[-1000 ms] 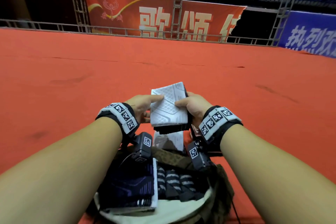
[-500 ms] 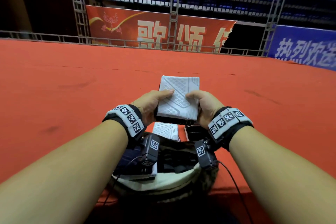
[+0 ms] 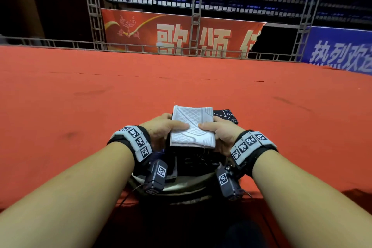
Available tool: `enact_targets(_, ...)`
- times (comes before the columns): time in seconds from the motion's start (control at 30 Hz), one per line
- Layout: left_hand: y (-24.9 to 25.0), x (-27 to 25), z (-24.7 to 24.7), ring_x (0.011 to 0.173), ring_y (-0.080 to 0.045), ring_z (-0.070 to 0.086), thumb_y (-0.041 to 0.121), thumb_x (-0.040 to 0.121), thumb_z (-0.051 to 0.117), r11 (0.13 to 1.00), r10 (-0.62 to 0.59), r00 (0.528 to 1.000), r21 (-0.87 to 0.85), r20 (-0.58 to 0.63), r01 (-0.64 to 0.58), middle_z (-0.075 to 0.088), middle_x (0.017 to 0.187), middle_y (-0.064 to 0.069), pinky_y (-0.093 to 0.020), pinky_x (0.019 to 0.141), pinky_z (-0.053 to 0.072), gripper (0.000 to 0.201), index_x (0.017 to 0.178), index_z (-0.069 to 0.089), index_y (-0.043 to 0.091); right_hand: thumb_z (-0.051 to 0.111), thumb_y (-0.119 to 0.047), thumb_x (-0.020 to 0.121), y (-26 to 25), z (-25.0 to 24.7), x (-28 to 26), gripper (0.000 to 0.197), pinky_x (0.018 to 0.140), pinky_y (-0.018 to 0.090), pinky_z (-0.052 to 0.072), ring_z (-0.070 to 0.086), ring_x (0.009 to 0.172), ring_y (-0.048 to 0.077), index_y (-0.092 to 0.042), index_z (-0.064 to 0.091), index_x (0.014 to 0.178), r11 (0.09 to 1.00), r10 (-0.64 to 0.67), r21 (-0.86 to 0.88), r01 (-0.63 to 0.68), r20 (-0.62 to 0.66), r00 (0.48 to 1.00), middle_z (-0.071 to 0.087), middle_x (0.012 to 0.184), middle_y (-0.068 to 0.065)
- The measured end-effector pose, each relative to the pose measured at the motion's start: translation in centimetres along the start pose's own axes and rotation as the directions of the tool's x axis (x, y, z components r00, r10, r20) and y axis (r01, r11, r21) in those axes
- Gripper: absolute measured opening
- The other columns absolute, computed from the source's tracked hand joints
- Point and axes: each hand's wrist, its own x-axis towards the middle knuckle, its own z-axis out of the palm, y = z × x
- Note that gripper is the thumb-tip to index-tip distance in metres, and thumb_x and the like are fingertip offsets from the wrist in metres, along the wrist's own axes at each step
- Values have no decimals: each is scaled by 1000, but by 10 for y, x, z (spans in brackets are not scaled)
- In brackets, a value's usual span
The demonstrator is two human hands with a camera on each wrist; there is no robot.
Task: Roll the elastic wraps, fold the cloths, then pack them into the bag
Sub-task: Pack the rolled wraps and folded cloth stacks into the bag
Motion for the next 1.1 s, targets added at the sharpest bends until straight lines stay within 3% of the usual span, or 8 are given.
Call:
enact_targets(0.23,-5,-7,8,105,-43,70,3,81,81,998,46,997,35,-68,-44,68,119,-24,-63,93,54,54,124,51,10,63,-21,98,1,0,1,33,80,43,59,69,80,29,-1,65,123,994,59,-87,-62,-41,997,74,101,17)
enact_targets(0.33,-5,-6,6,102,-44,70,6,73,85,997,65,993,43,-98,-61,69,118,-24,-66,91,54,61,123,51,13,47,-48,103,1,-10,6,47,49,28,53,63,55,19,-6,66,109,994,51,-87,-66,-171,984,70,72,7)
enact_targets(0.4,-5,-4,0,99,-44,71,8,70,85,997,62,988,60,-142,-54,70,115,-23,-66,89,55,60,120,52,15,45,-45,104,5,-24,13,47,48,24,40,53,53,13,-4,65,117,969,-7,-242,-56,-254,967,67,72,3)
enact_targets(0.53,-12,-2,-10,96,-42,73,9,70,85,997,38,976,80,-214,-21,69,114,-22,-64,85,57,59,118,51,15,75,-37,80,21,-41,13,33,72,26,53,66,77,19,-13,77,101,580,-112,-810,-88,-187,976,75,94,7)
enact_targets(0.6,-14,-1,-10,97,-41,73,7,74,84,997,39,975,79,-219,-22,69,114,-21,-62,86,57,58,120,50,12,76,-42,71,28,-42,10,31,84,28,56,69,87,21,-20,78,93,373,-78,-917,-146,-187,979,75,91,0)
enact_targets(0.7,-15,-1,-7,97,-40,73,1,83,77,999,29,976,44,-217,-20,69,113,-22,-62,87,57,50,123,49,9,71,-36,73,37,-46,18,12,99,44,50,67,87,18,-28,75,81,227,-81,-954,-194,-217,973,73,85,-9)
enact_targets(0.87,-12,1,1,102,-45,70,1,86,71,996,-42,984,68,-174,54,72,108,-25,-65,92,53,34,117,59,0,60,-31,95,37,-52,27,20,89,35,51,64,92,25,-22,64,77,354,-225,-923,-152,-241,944,69,90,1)
enact_targets(1.1,-16,4,21,115,-42,65,7,91,64,959,-249,968,145,32,242,71,117,-23,-55,101,51,30,119,69,-6,56,-24,96,37,-59,37,15,68,30,40,61,84,22,-17,66,86,575,-362,-817,-33,-290,886,67,85,-2)
